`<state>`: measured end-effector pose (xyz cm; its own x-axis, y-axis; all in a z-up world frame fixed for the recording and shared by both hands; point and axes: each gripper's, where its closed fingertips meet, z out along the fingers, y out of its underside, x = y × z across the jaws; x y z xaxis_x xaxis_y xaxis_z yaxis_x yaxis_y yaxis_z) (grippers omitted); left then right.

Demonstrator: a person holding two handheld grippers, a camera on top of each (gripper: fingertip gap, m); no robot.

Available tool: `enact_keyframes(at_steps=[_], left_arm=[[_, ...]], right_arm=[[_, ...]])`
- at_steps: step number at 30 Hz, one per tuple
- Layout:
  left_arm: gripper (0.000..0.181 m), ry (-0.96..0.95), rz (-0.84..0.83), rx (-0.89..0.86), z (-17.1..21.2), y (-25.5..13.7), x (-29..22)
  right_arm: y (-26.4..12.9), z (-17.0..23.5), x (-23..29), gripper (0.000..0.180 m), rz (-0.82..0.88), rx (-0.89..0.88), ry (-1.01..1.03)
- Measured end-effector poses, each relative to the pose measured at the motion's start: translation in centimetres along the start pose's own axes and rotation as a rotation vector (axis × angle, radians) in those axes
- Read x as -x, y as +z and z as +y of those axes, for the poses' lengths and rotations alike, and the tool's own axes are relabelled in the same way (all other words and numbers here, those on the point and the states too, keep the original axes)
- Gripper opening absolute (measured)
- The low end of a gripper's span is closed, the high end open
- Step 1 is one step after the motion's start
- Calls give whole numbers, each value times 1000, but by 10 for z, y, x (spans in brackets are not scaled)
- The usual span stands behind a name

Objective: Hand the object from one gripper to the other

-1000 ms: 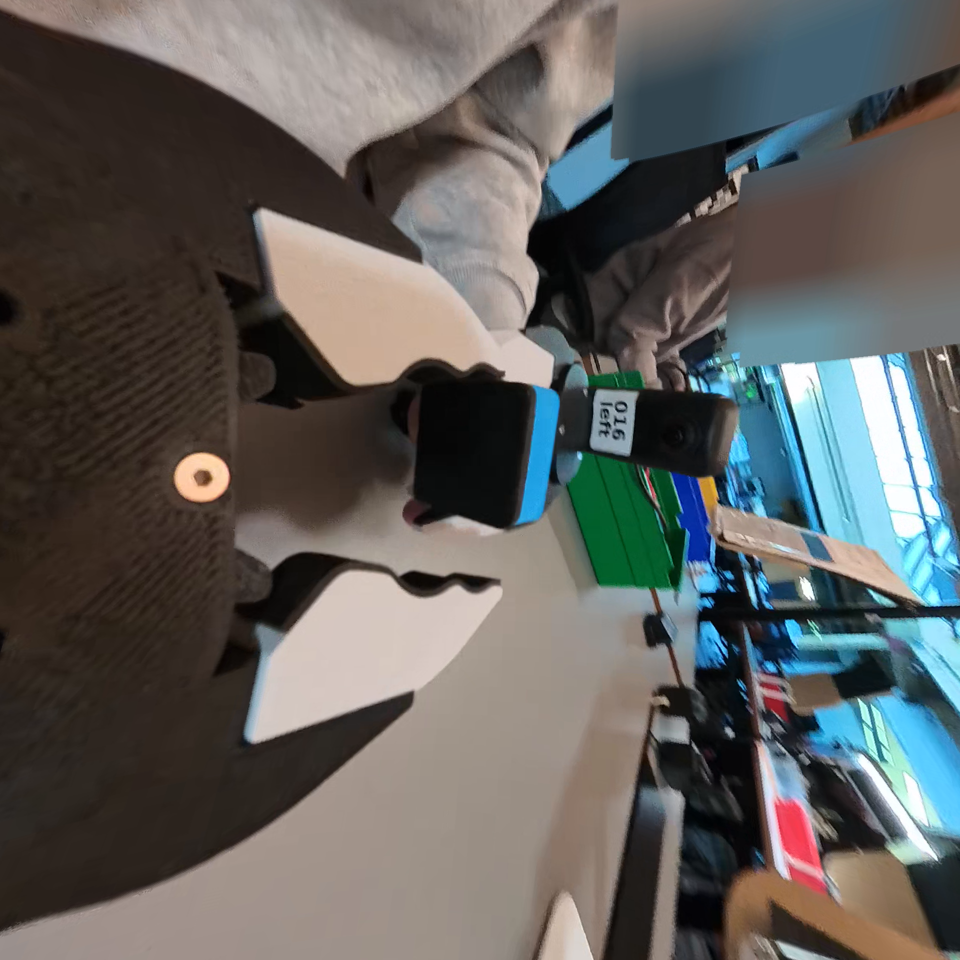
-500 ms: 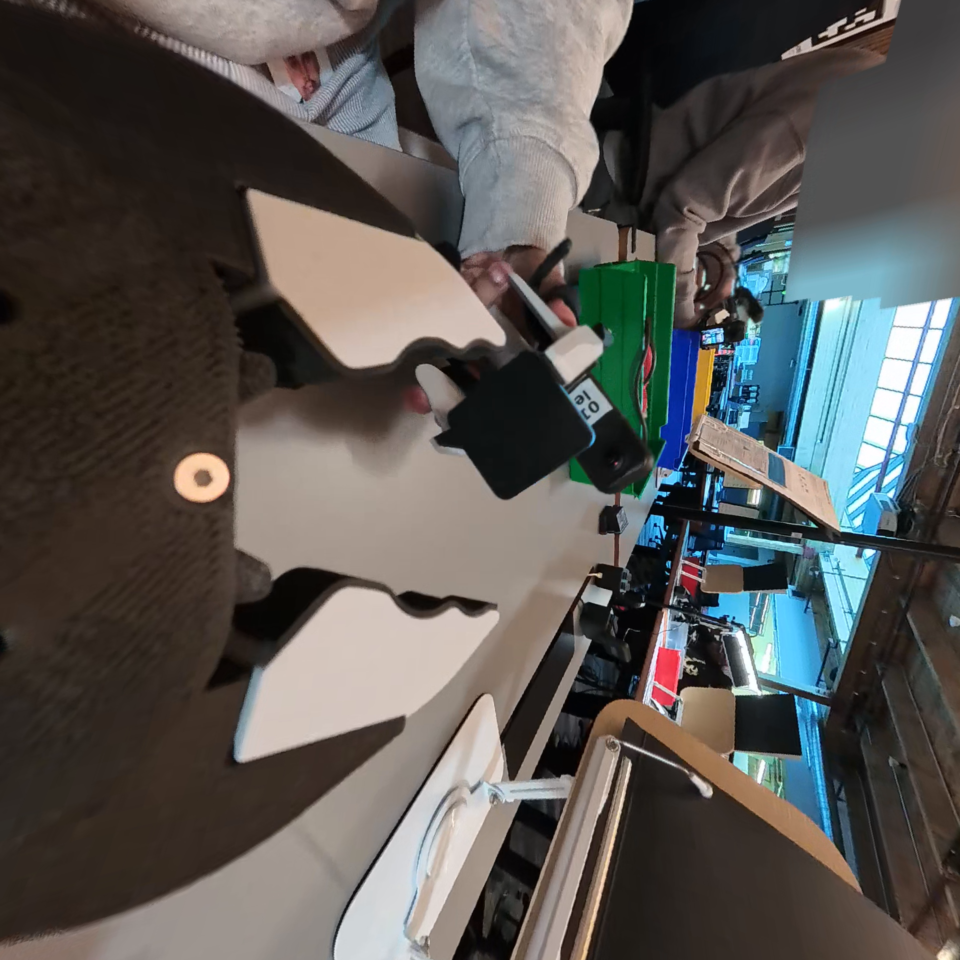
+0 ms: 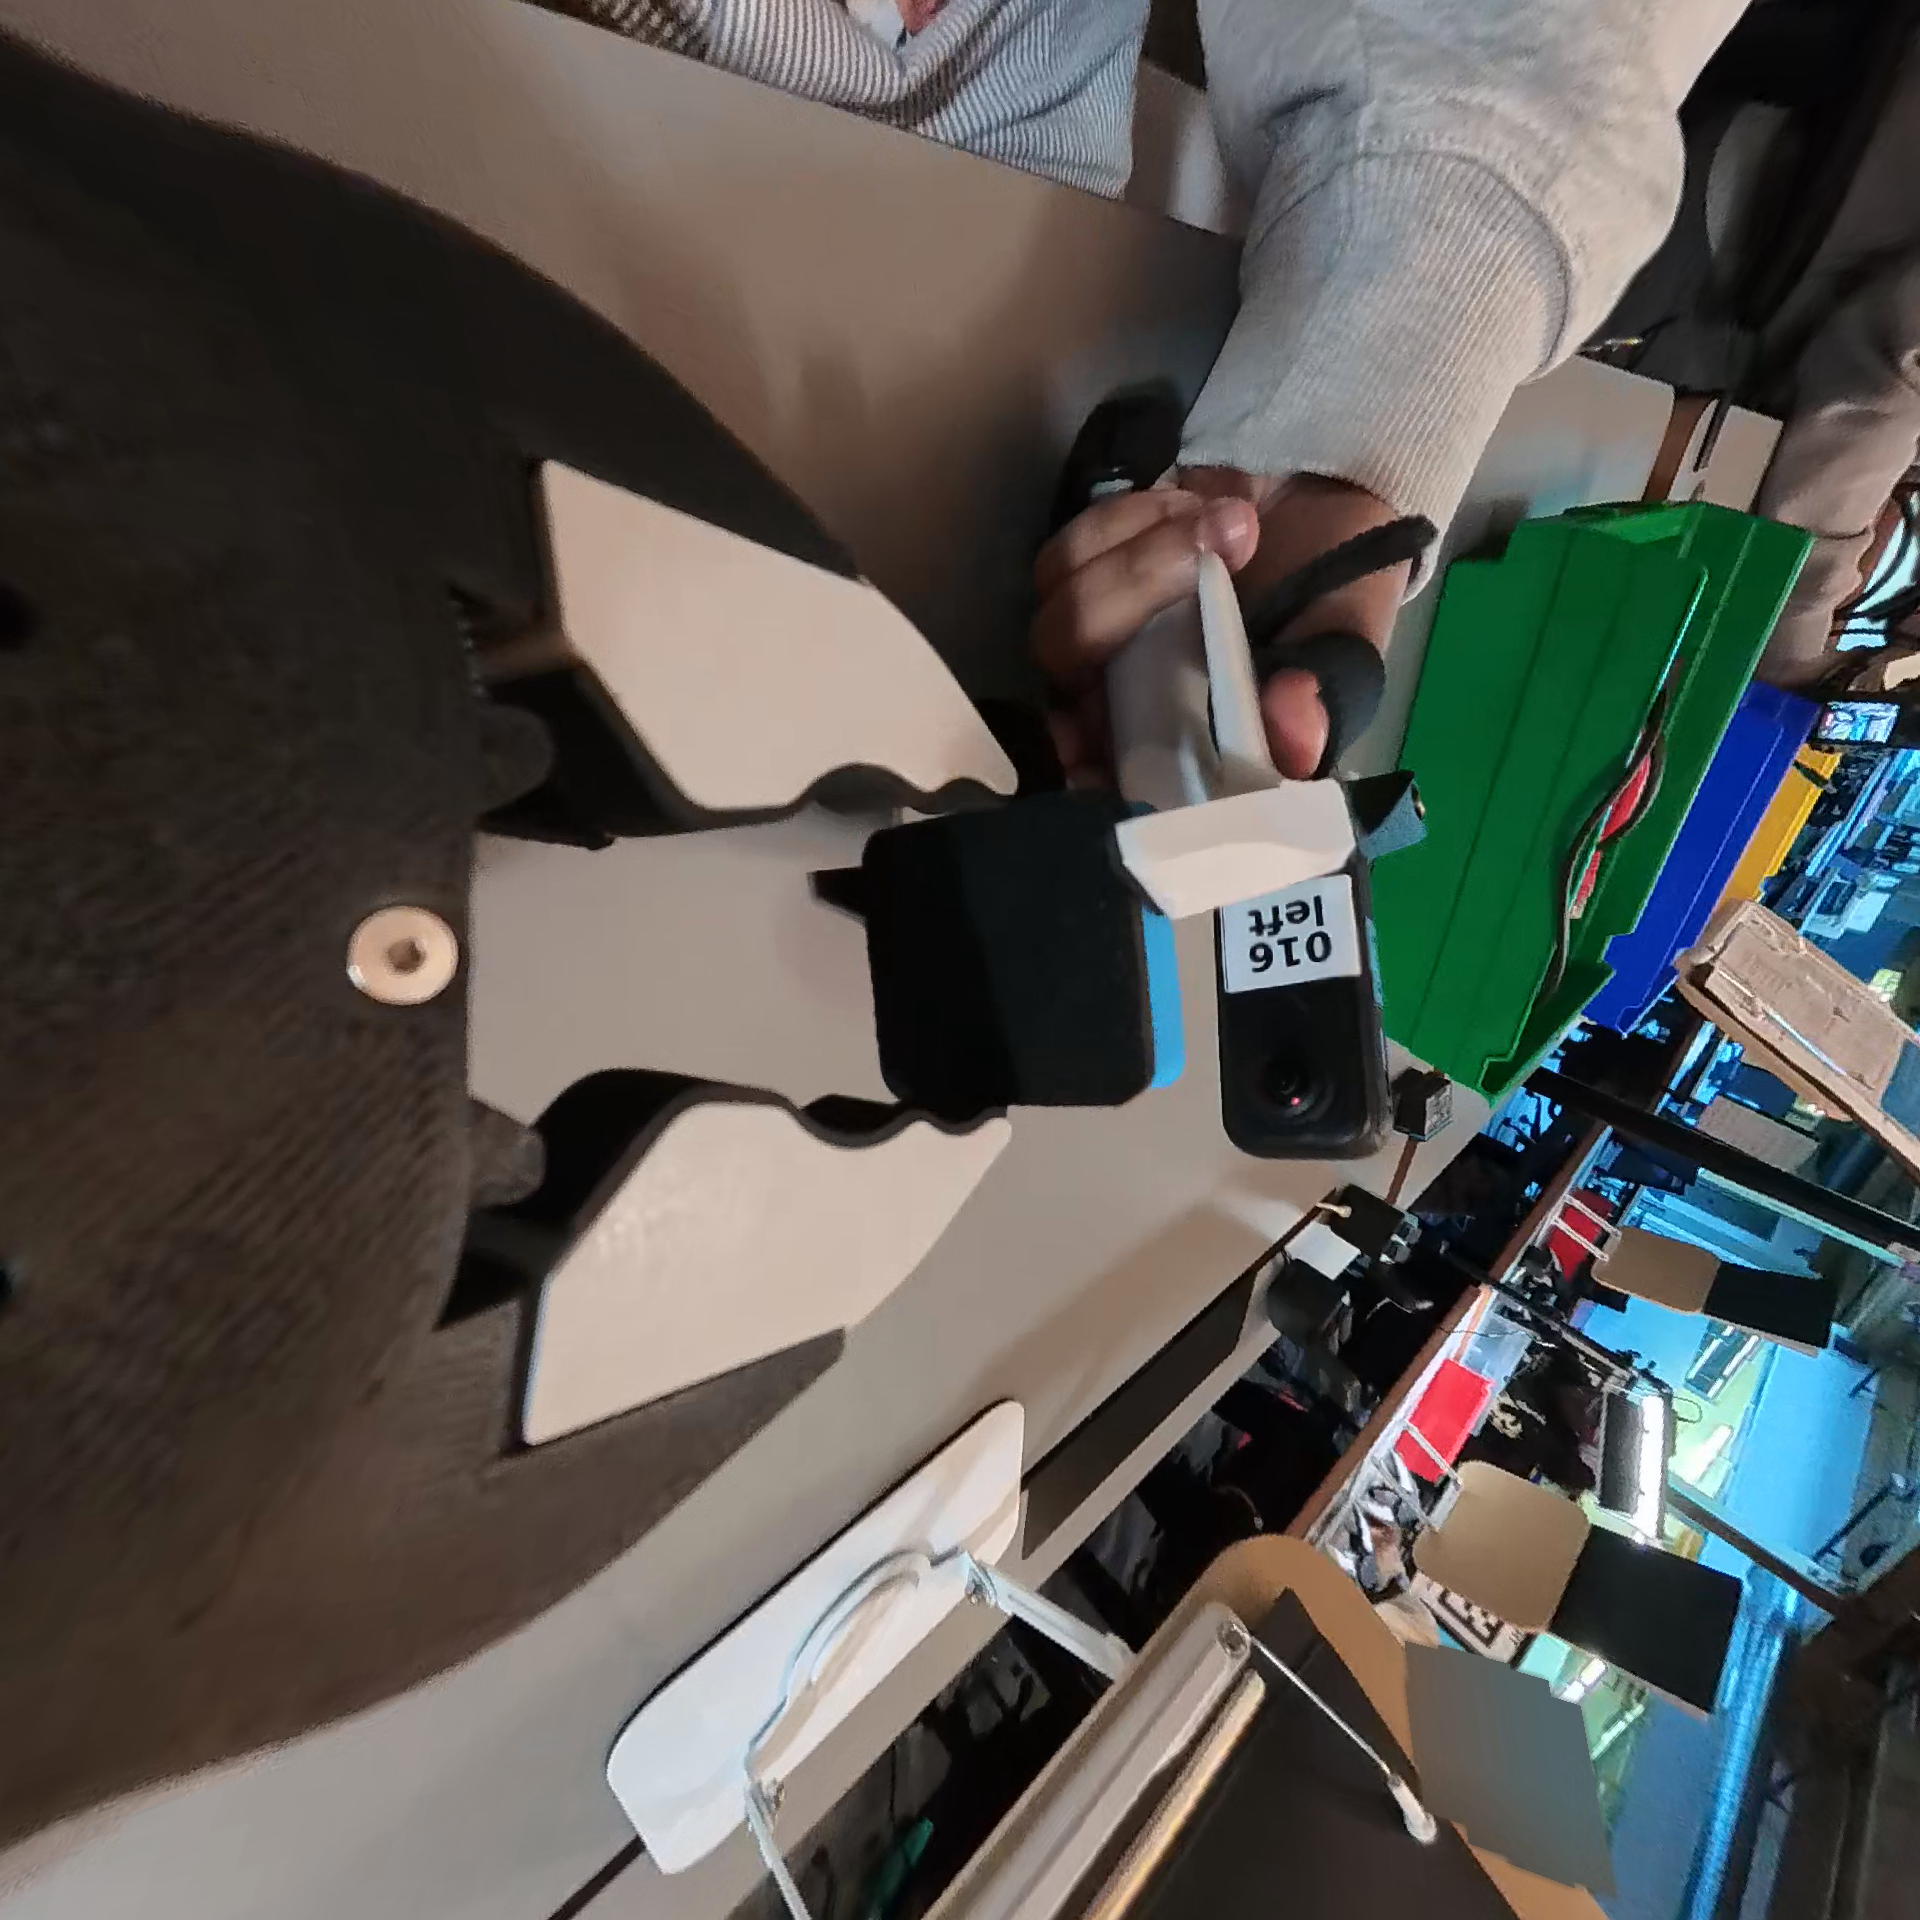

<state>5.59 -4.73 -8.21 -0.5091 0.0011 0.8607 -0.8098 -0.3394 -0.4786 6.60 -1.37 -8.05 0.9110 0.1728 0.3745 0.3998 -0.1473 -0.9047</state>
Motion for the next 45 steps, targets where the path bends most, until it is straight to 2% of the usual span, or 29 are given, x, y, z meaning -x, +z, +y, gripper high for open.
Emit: enact_keyframes(at_steps=[2, 5, 7, 11, 15, 19, 29, 35, 40, 45], left_arm=[[63, 13, 3, -19, -2, 0, -1], [84, 93, -57, -76, -11, -4, 3], [90, 168, -88, -116, -19, -8, 1], [93, 360, -144, -179, -30, -10, -8], [93, 495, -193, -164, -28, -7, -12], [88, 539, -195, -174, -29, -5, -15], [54, 629, -206, -143, -25, -5, -20], [54, 645, -232, -135, -26, -7, -19], [53, 579, -216, -198, -36, -14, -20], [53, 528, -227, -297, -50, -28, -18]], right_arm=[[0, 0, 0, 53, -3, 3, 20], [-3, -2, -4, 53, -16, -9, 127], [-6, -3, -8, 53, -36, -20, 232], [-13, -9, -11, 53, -142, -75, 504], [-18, -17, -11, 53, -215, -134, 621], [-17, -19, -3, 53, -284, -131, 672], [-12, -12, 7, 53, -360, -82, 751], [-11, -12, 6, 54, -361, -107, 767], [-6, -5, -9, 80, -231, -144, 726], [-8, -4, -23, 84, -158, -173, 751]])
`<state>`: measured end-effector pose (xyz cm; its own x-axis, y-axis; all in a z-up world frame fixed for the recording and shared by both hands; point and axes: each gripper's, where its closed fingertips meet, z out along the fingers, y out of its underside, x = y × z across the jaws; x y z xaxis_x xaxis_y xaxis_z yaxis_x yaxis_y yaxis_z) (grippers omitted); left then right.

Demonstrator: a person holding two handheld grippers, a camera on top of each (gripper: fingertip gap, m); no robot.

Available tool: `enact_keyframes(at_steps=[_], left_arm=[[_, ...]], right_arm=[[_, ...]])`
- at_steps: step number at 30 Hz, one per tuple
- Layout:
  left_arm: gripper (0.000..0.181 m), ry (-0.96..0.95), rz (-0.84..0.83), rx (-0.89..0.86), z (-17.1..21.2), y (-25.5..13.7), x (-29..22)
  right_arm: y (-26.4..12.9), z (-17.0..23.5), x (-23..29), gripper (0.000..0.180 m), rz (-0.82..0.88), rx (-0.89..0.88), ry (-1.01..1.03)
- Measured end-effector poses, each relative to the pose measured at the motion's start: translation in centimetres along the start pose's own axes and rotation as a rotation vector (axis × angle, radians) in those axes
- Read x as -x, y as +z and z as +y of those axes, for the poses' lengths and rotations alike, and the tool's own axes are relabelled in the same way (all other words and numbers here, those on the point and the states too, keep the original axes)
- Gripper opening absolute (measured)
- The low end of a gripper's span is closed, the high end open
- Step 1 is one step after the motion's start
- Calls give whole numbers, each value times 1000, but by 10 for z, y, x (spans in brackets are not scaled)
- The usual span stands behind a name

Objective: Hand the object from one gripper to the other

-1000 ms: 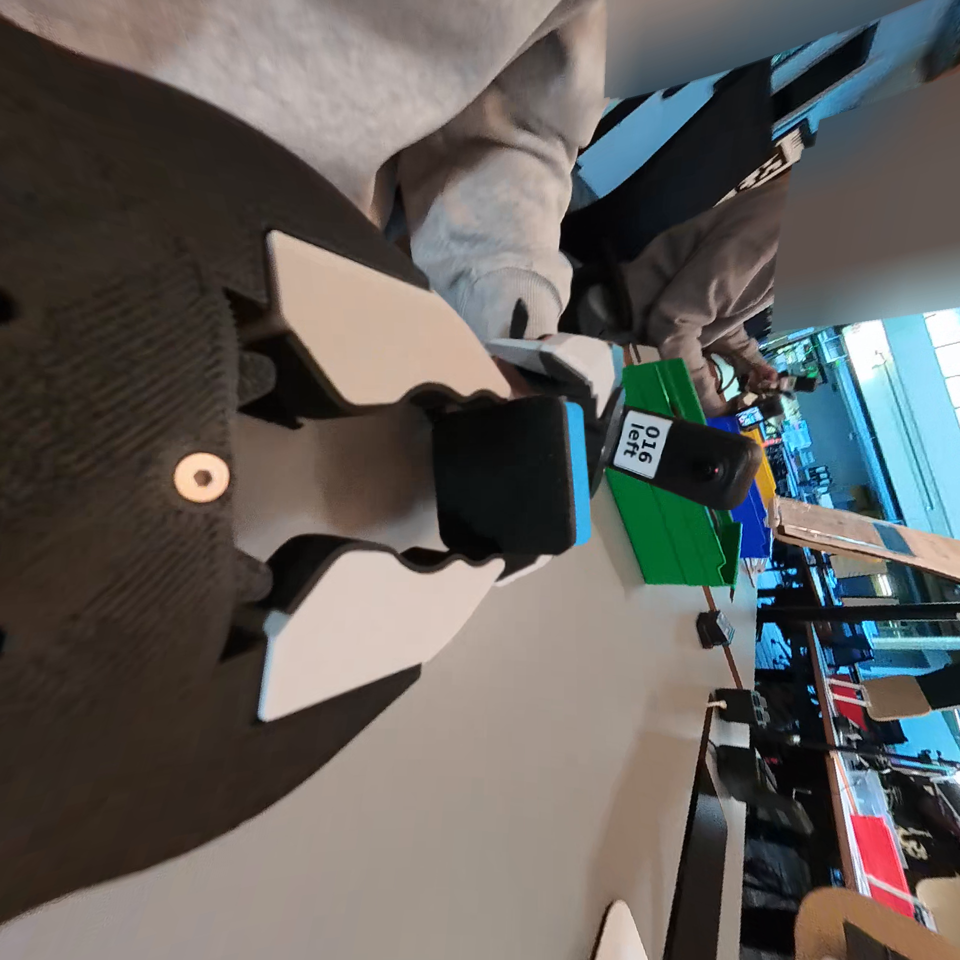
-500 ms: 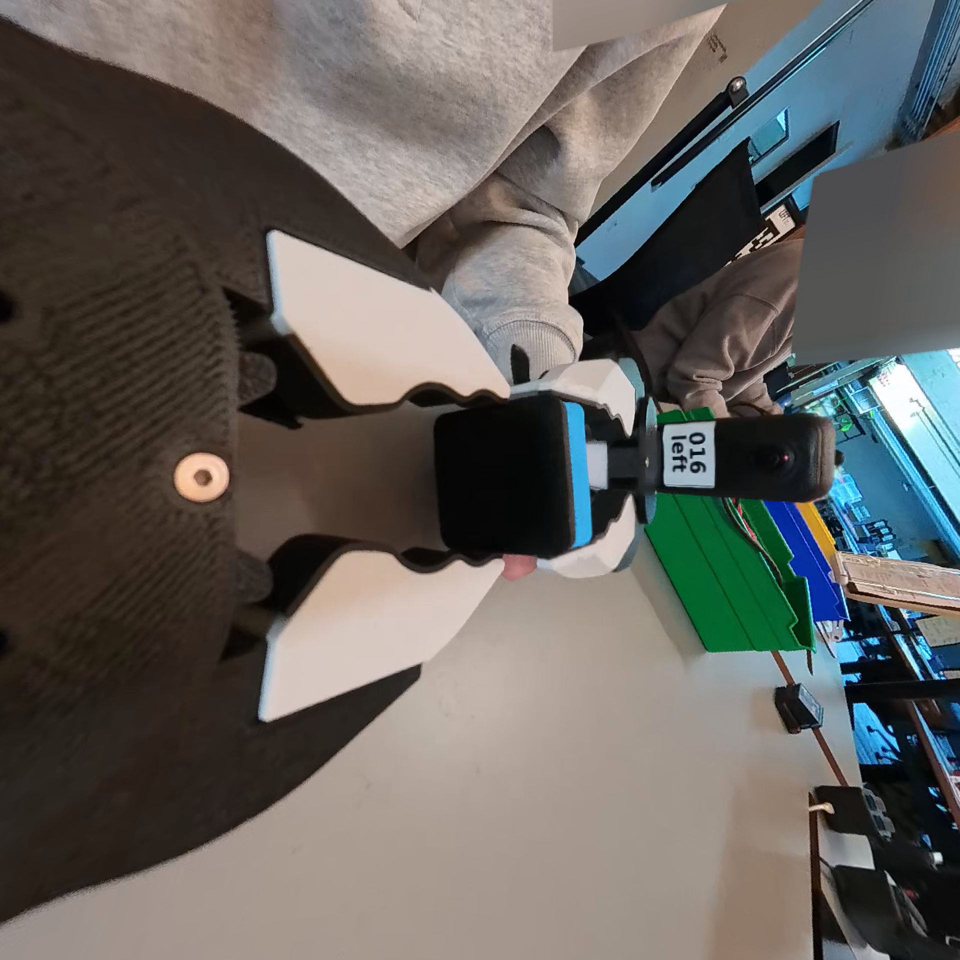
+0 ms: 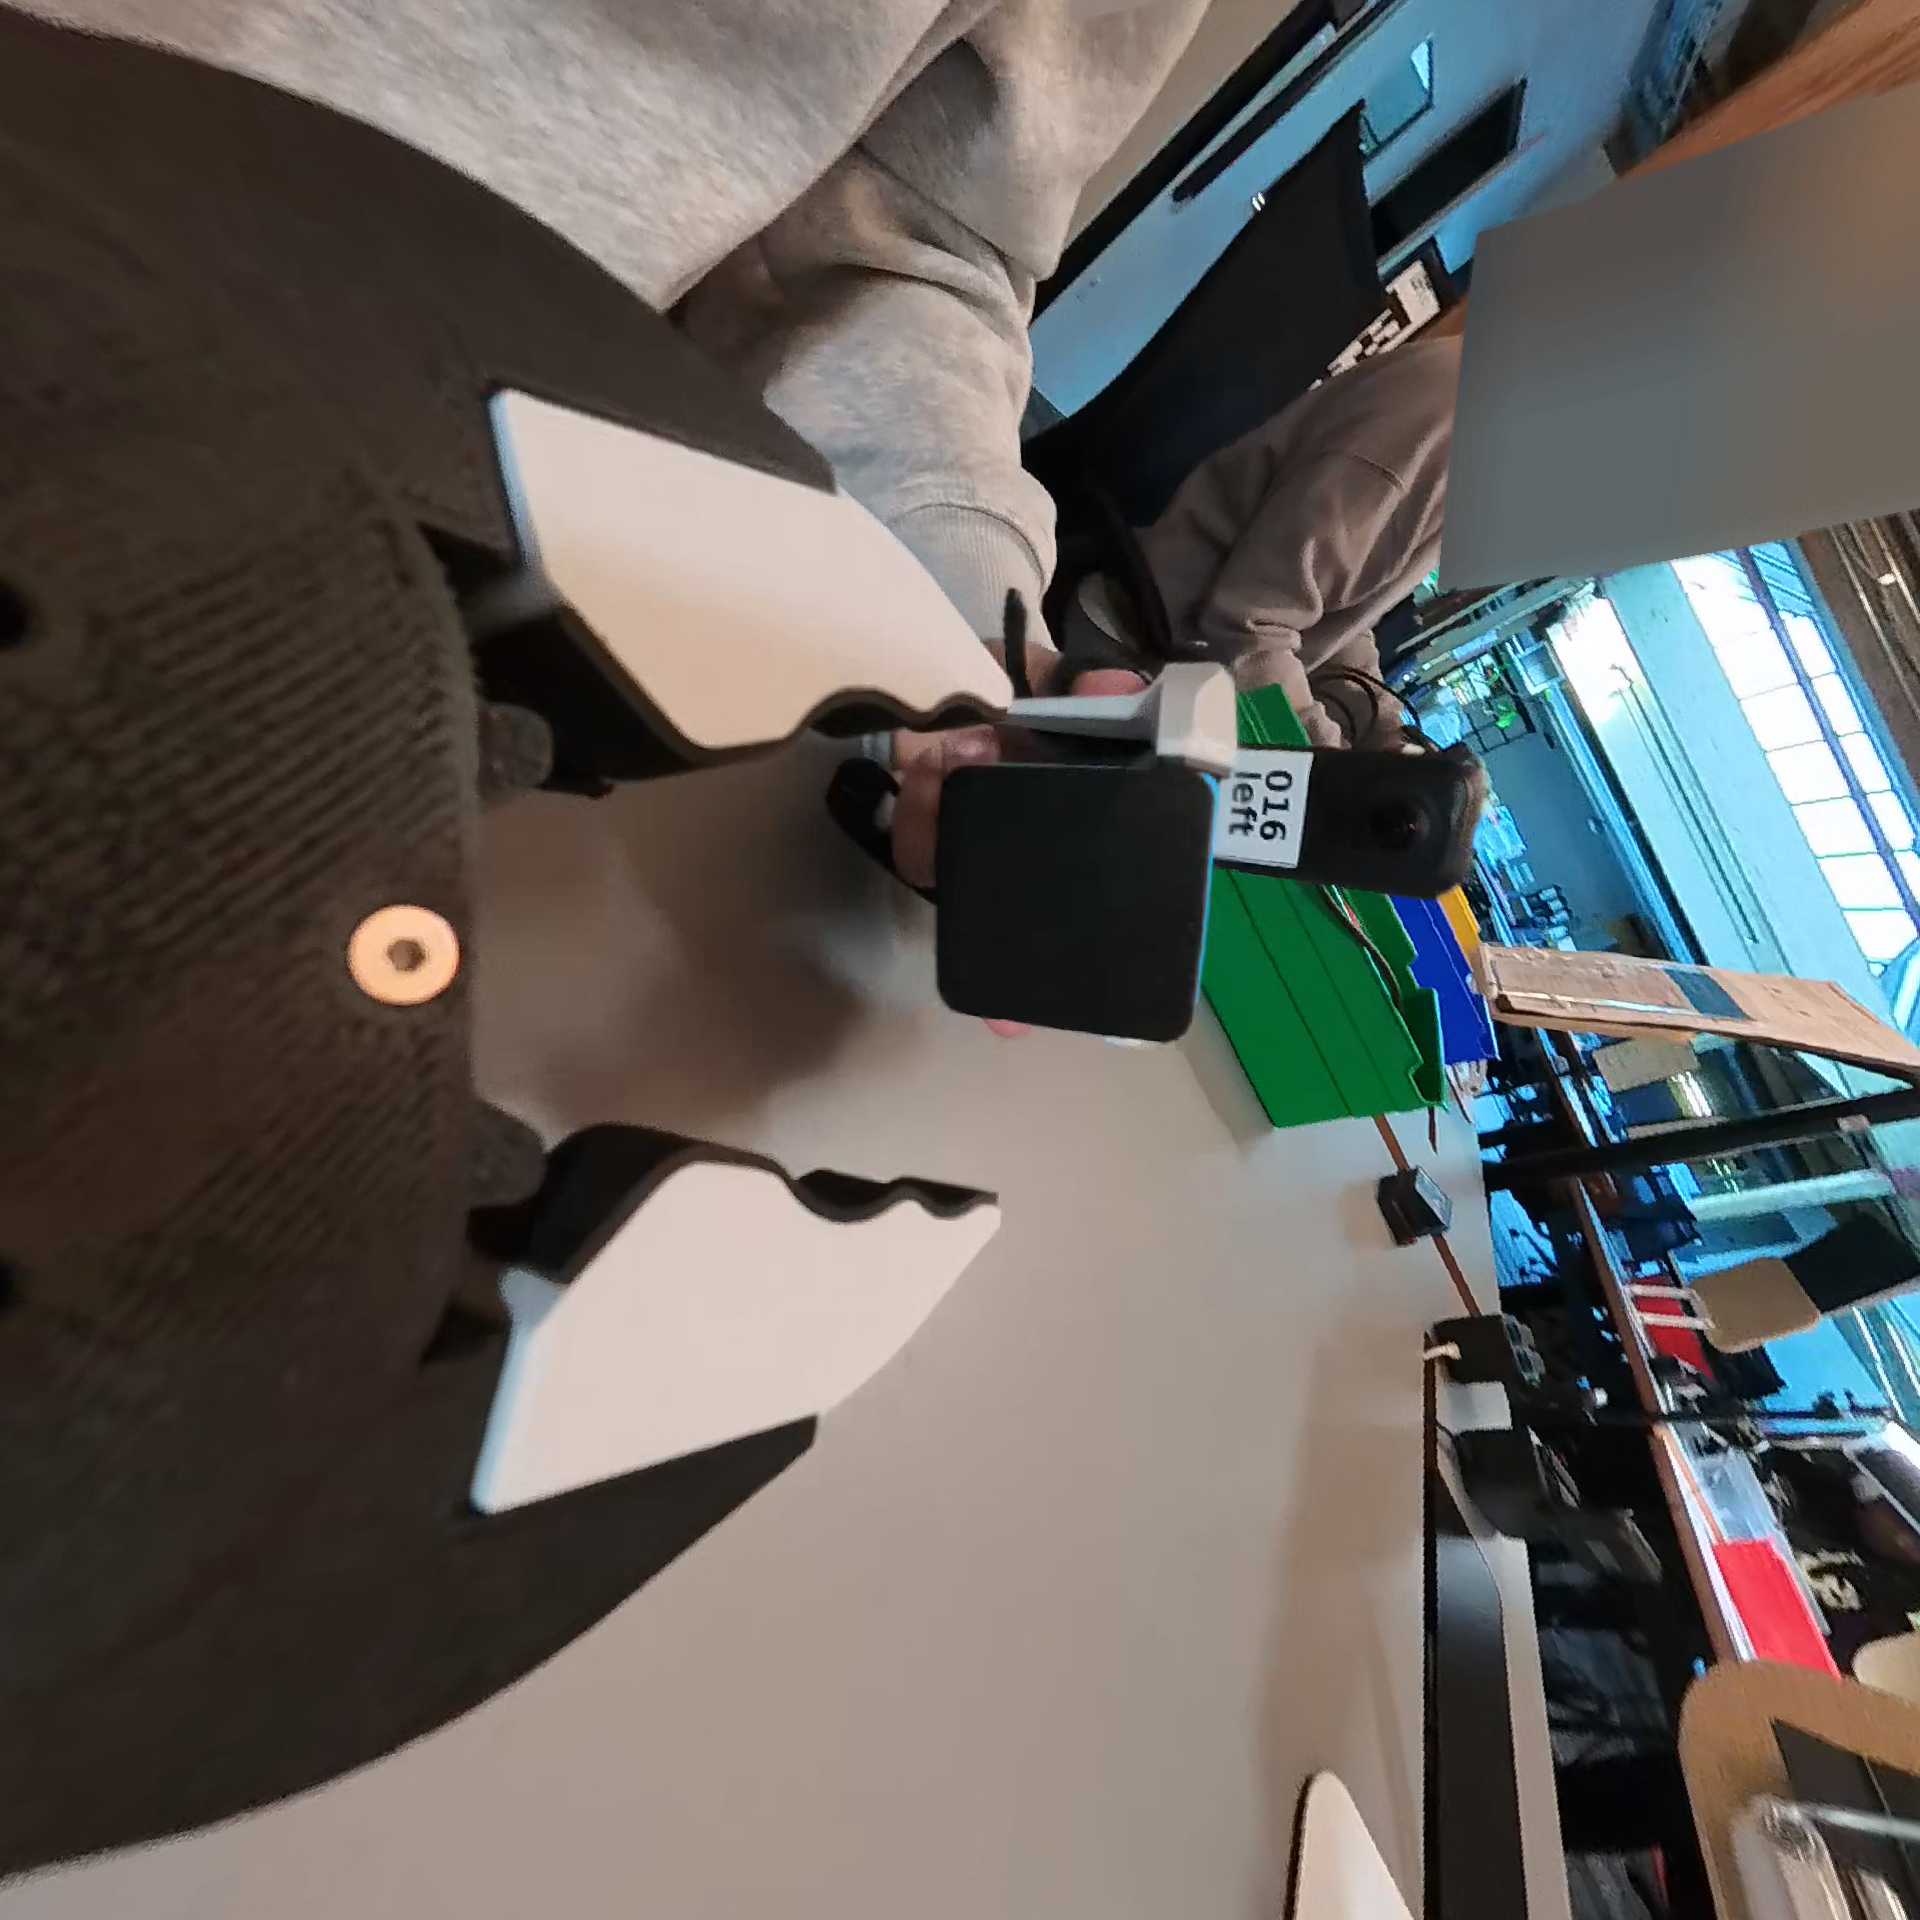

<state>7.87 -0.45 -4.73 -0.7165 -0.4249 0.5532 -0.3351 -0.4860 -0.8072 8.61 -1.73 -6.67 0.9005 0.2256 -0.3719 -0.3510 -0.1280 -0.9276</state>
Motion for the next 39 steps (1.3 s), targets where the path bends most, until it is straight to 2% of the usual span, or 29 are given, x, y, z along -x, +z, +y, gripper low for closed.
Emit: enact_keyframes(at_steps=[4, 11, 16, 24, 32, 39], left_arm=[[54, 10, -71, -21, -3, -3, 10], [54, 21, -223, -77, -9, -11, 32], [54, 13, -252, -88, -7, -10, 35], [54, 11, -258, -100, -3, -4, 31], [53, -49, -214, -125, -6, -5, 29], [73, -74, -182, -142, -8, -3, 27]], right_arm=[[-2, -8, -8, 81, 78, -46, -19], [8, -5, -9, 54, 297, -6, -188], [22, 12, -6, 41, 401, 111, -328], [23, 15, -10, 31, 509, 143, -419], [19, 9, -8, 26, 472, 100, -341], [9, -7, -7, 25, 308, -81, -41]])
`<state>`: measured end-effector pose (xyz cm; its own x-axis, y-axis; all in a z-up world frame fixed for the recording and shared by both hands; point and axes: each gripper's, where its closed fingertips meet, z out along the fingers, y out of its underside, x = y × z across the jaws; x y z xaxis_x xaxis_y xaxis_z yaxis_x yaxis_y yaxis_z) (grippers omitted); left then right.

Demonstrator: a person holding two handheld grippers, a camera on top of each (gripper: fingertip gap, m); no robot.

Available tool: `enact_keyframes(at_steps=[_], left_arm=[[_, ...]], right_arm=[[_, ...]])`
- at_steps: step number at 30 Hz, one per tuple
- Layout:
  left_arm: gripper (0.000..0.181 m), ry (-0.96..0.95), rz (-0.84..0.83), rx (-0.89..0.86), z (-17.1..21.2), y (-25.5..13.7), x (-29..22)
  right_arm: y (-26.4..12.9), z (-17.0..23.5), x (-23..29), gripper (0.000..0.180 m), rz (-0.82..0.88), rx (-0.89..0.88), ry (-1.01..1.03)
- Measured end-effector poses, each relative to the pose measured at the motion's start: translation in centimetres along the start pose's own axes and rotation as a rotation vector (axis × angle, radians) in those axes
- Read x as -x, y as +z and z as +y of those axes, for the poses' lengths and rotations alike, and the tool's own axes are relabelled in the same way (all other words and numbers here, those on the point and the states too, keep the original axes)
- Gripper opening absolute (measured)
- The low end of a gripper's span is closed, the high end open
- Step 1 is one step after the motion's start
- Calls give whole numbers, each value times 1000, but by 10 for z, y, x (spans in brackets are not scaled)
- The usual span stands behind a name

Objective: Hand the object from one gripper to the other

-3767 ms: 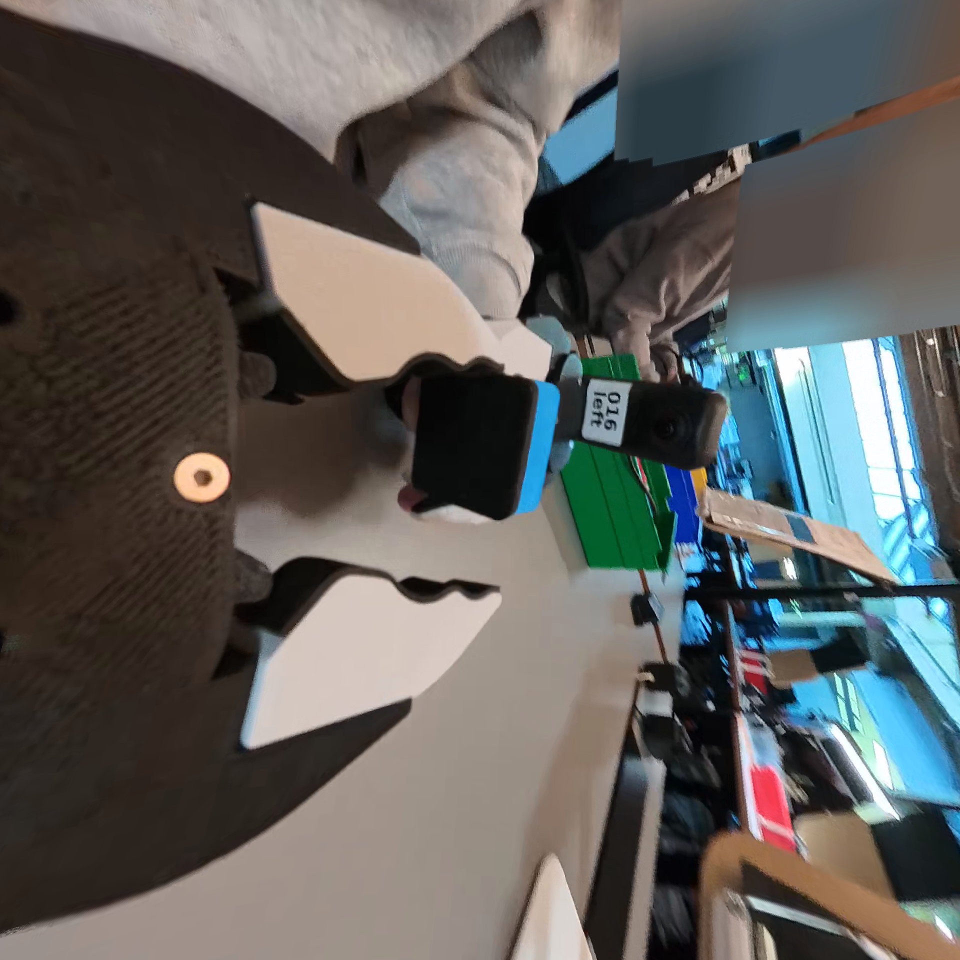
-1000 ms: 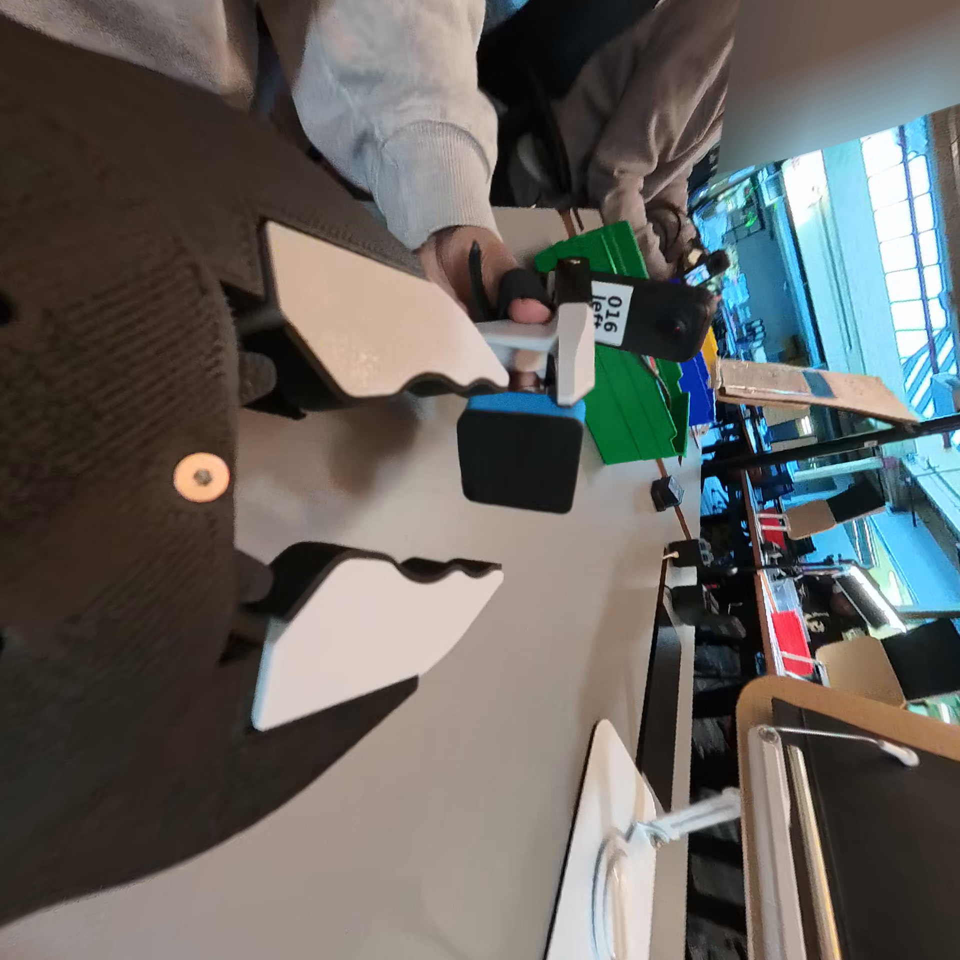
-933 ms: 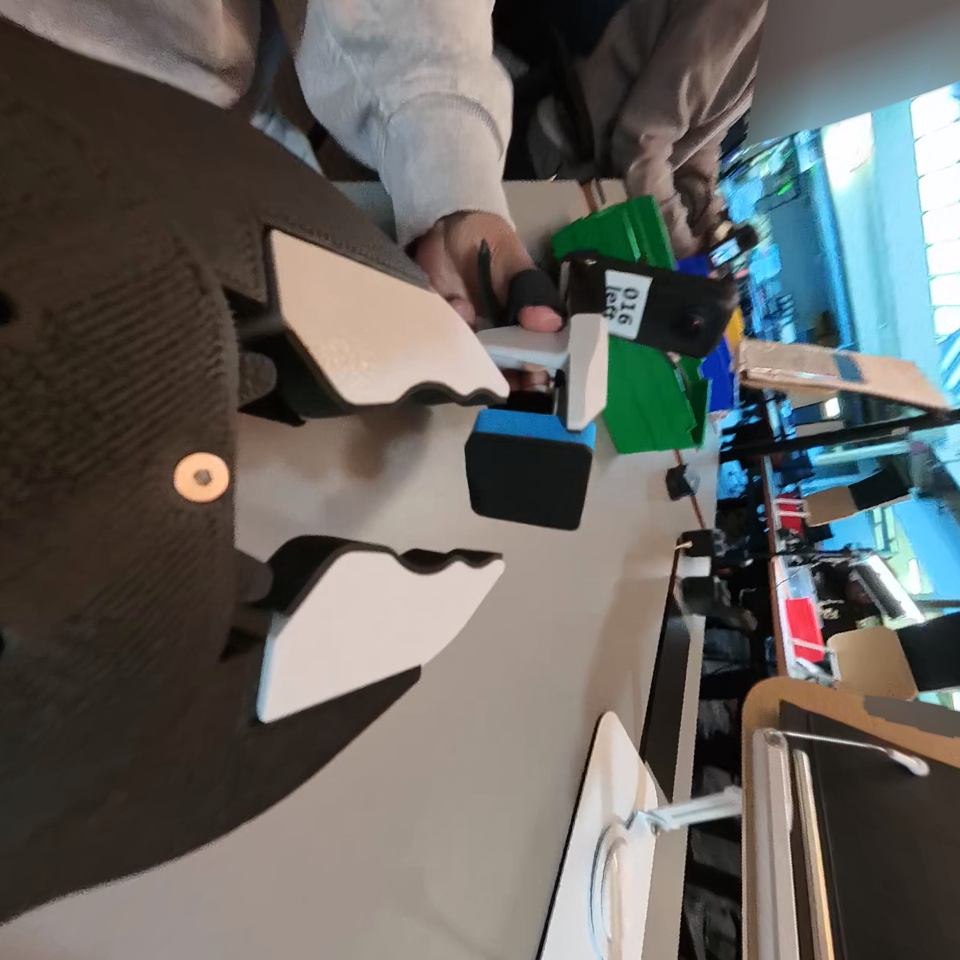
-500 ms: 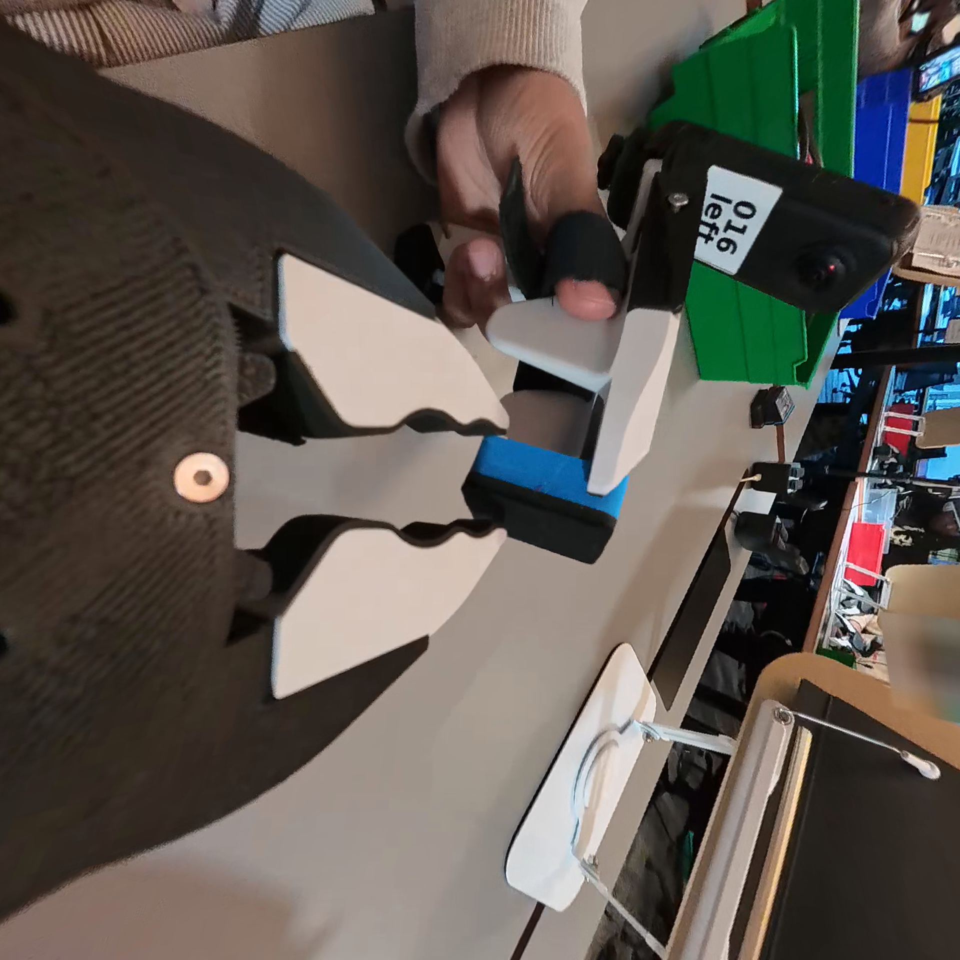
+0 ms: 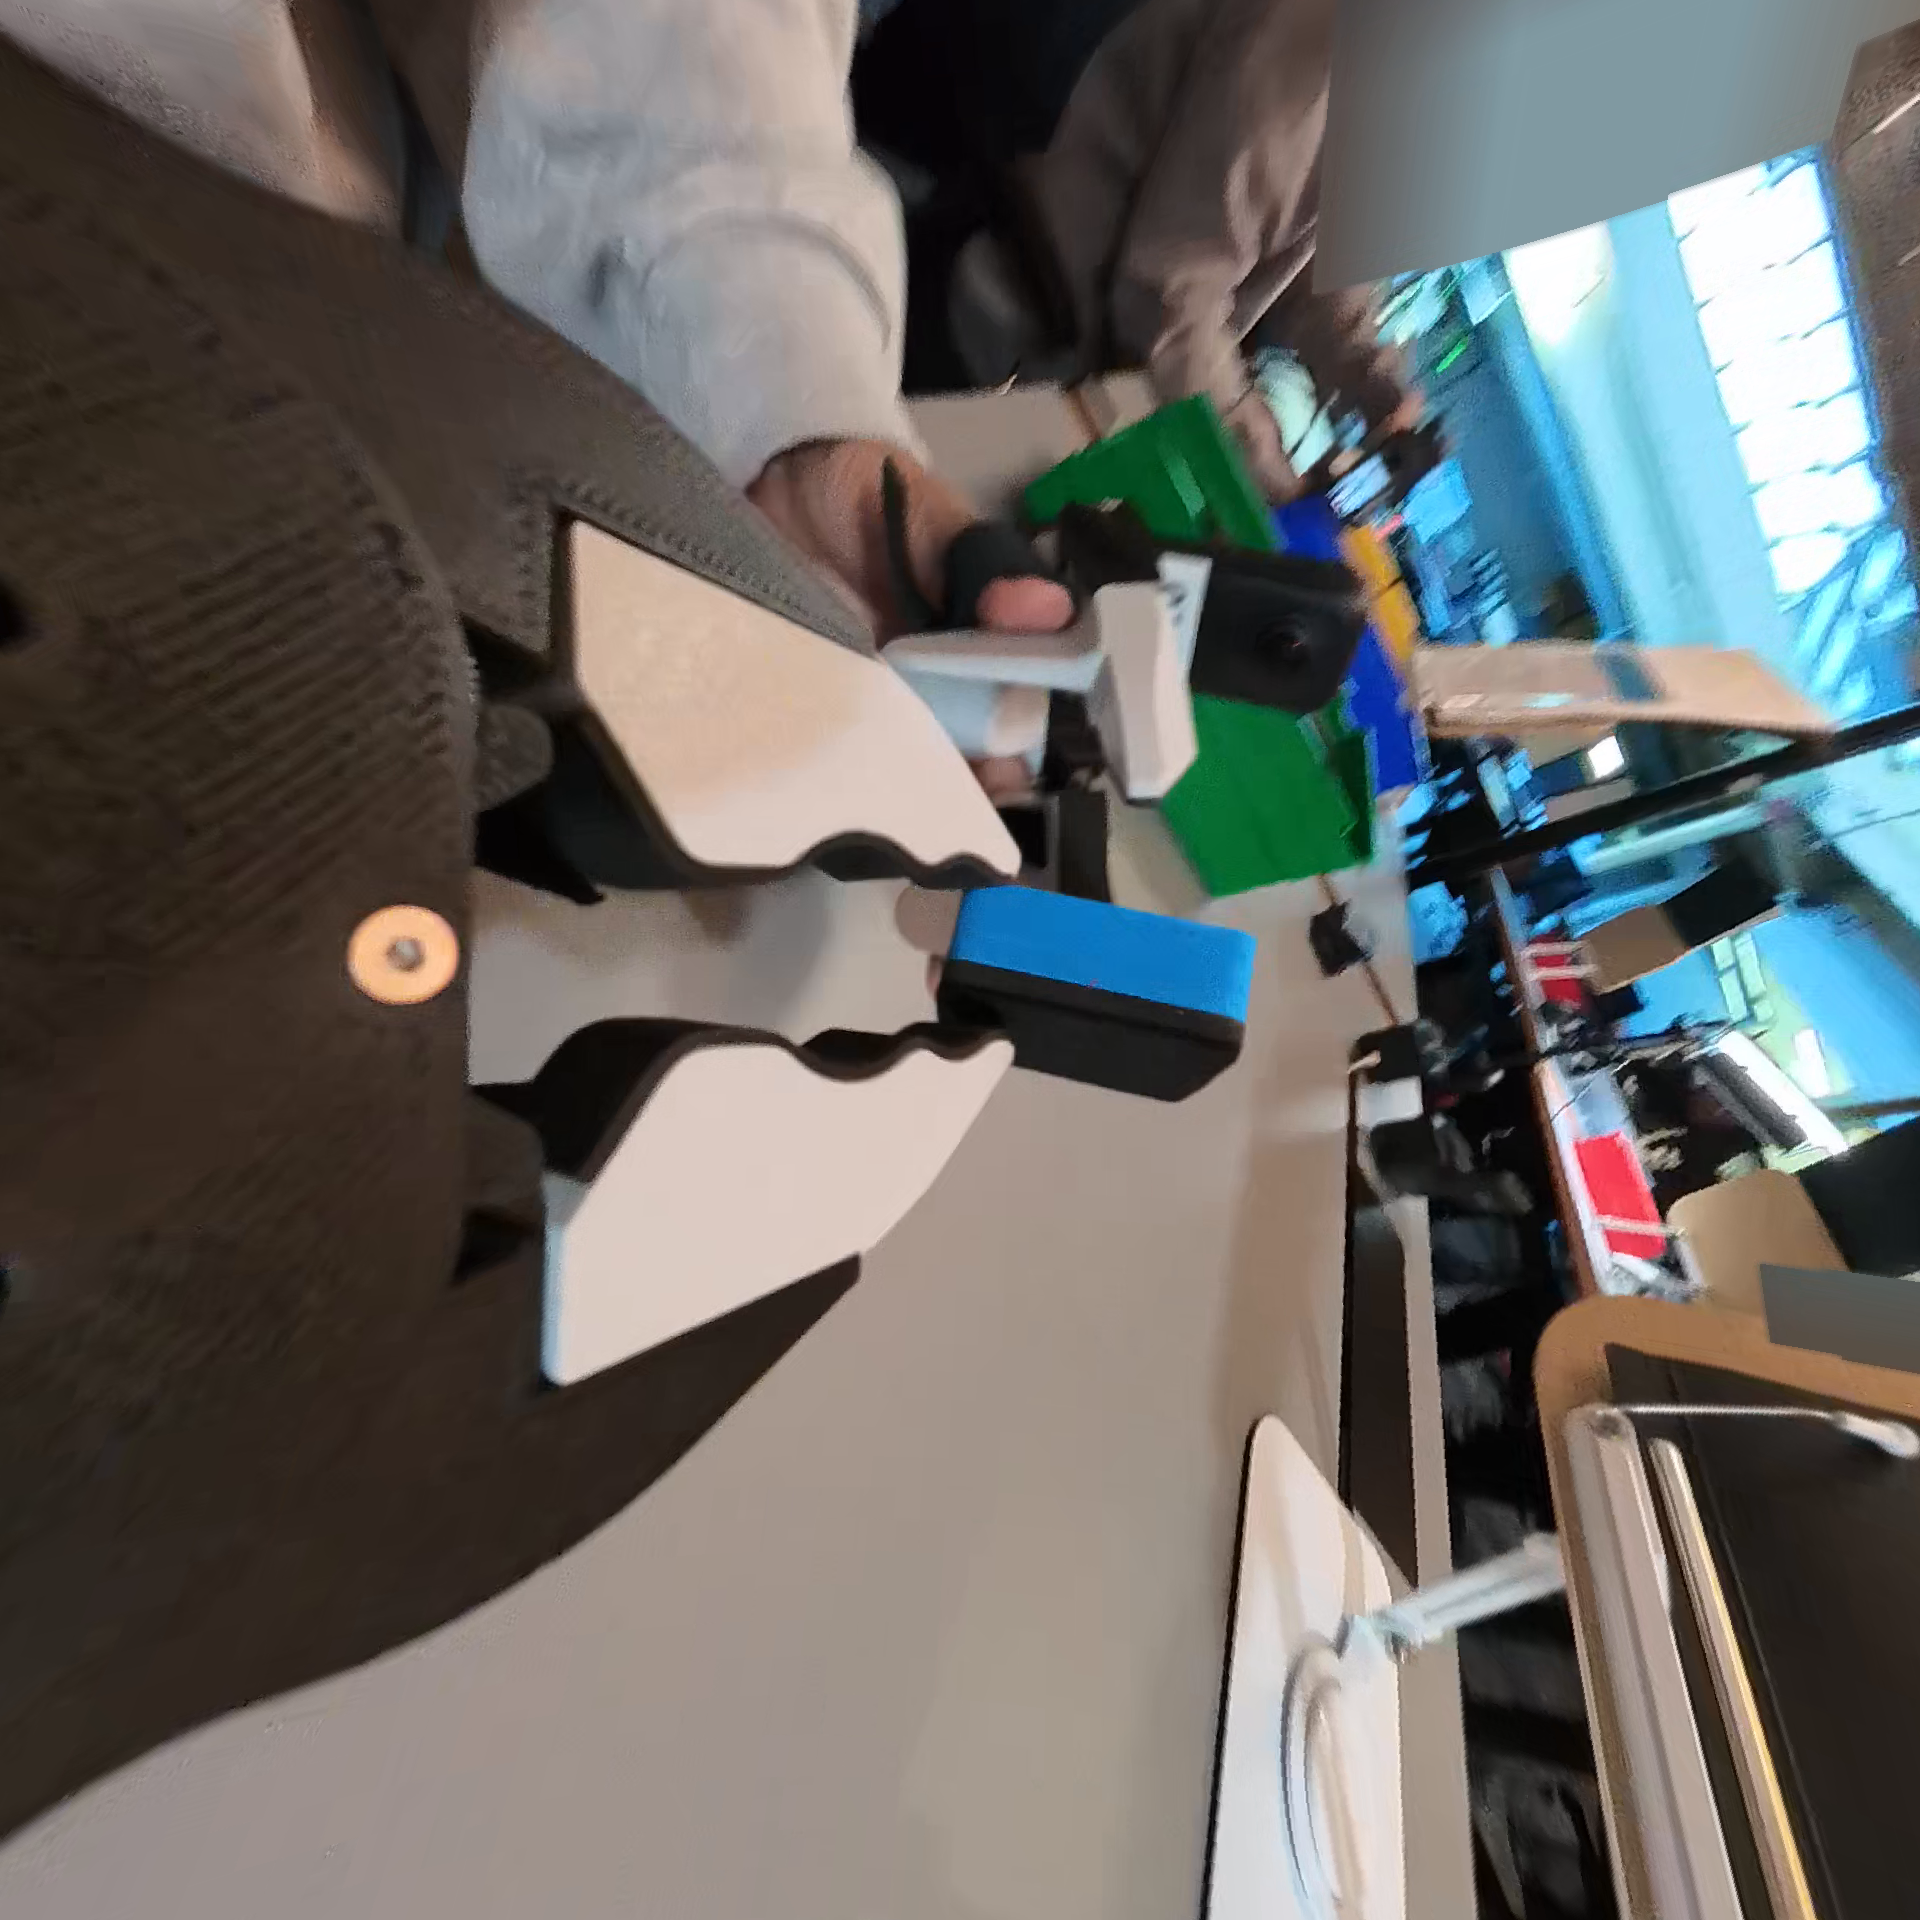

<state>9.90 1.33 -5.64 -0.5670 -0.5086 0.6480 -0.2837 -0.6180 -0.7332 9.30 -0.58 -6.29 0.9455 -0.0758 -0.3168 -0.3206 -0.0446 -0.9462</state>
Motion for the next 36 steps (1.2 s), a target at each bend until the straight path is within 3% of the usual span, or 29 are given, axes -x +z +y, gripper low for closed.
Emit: enact_keyframes(at_steps=[9, 14, 17, 23, 26, 28, 36], left_arm=[[57, -251, 191, 16, 4, 0, -12], [49, -342, 276, 33, 8, 1, -20], [23, -301, 304, 50, 9, -1, -26], [22, -202, 247, 43, 7, -2, -23], [21, -194, 223, -4, -2, -6, -19], [21, -189, 182, -8, -3, -7, -12], [22, -68, 59, 142, 17, -3, -1]], right_arm=[[-17, -22, -2, 24, -325, -147, 462], [-16, -21, 13, 24, -437, -104, 490], [-13, -16, 18, 24, -436, -68, 459], [-11, -14, 10, 24, -375, -81, 446], [-11, -18, -7, 52, -270, -130, 421], [-15, -21, -18, 59, -222, -154, 421], [-18, -8, -25, 56, -242, -4, 360]])
